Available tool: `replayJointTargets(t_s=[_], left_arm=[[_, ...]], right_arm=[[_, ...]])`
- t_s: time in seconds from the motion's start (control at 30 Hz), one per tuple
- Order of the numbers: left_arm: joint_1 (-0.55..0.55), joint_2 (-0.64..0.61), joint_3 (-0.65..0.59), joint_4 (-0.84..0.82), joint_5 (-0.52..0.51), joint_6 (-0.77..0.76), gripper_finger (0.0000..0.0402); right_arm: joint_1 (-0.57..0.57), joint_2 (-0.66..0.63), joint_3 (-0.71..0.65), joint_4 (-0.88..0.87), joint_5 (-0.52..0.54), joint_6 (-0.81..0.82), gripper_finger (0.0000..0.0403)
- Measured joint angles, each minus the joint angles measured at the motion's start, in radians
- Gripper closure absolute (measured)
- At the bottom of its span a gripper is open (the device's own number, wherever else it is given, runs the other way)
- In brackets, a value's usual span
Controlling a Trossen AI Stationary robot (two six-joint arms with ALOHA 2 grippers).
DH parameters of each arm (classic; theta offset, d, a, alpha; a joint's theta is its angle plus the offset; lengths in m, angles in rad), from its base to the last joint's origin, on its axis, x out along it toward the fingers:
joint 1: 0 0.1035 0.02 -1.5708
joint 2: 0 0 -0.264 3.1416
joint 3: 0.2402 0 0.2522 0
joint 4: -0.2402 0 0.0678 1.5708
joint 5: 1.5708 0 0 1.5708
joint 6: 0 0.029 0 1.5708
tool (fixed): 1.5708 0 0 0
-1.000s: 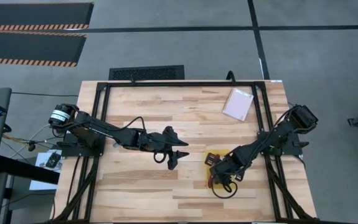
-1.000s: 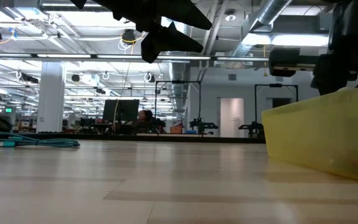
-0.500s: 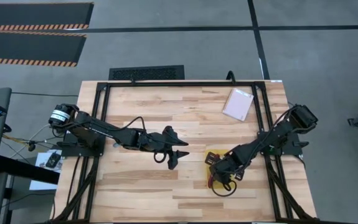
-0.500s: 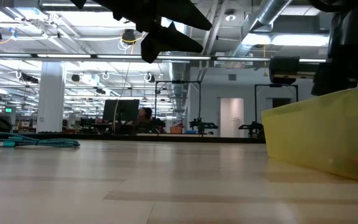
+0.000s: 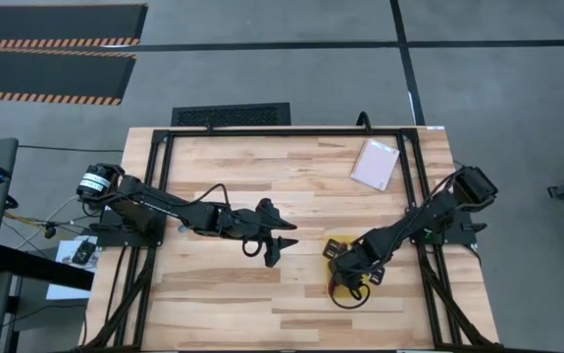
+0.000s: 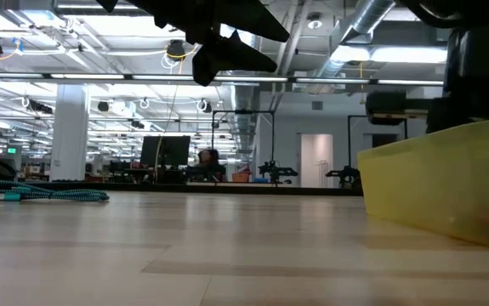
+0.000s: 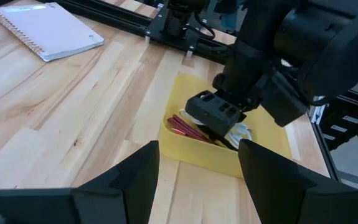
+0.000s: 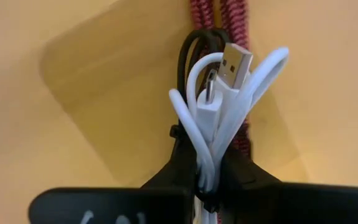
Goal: Pick and place USB-C Cables
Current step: Put the white charger cable into the yellow bin
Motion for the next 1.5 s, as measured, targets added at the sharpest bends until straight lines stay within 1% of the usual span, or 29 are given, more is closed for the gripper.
replayJointTargets(t_s=[0.2, 0.43, 0.73, 0.93, 1.3, 1.5], left_arm=[[0.0, 0.0, 0.0, -0.003, 0.0, 0.0, 0.0193], [0.0, 0.0, 0.0, -0.002, 0.0, 0.0, 0.0193], [0.0, 0.0, 0.0, 0.0, 0.0, 0.0, 0.0193], [0.0, 0.0, 0.0, 0.0, 0.001, 0.0, 0.0193], [0.0, 0.0, 0.0, 0.0, 0.001, 0.0, 0.0193], [0.0, 0.0, 0.0, 0.0, 0.001, 0.0, 0.0193]], right_arm=[[0.0, 0.049, 0.006, 0.0, -0.005, -0.003, 0.0357], [-0.006, 0.047, 0.004, 0.003, -0.006, -0.002, 0.0356], [-0.006, 0.048, 0.003, 0.003, -0.006, -0.001, 0.0336], [-0.007, 0.049, 0.002, 0.003, -0.005, 0.001, 0.0311], [-0.007, 0.049, 0.002, 0.004, 0.0, 0.01, 0.0234], [-0.007, 0.052, 0.031, -0.013, -0.001, 0.025, 0.0222]])
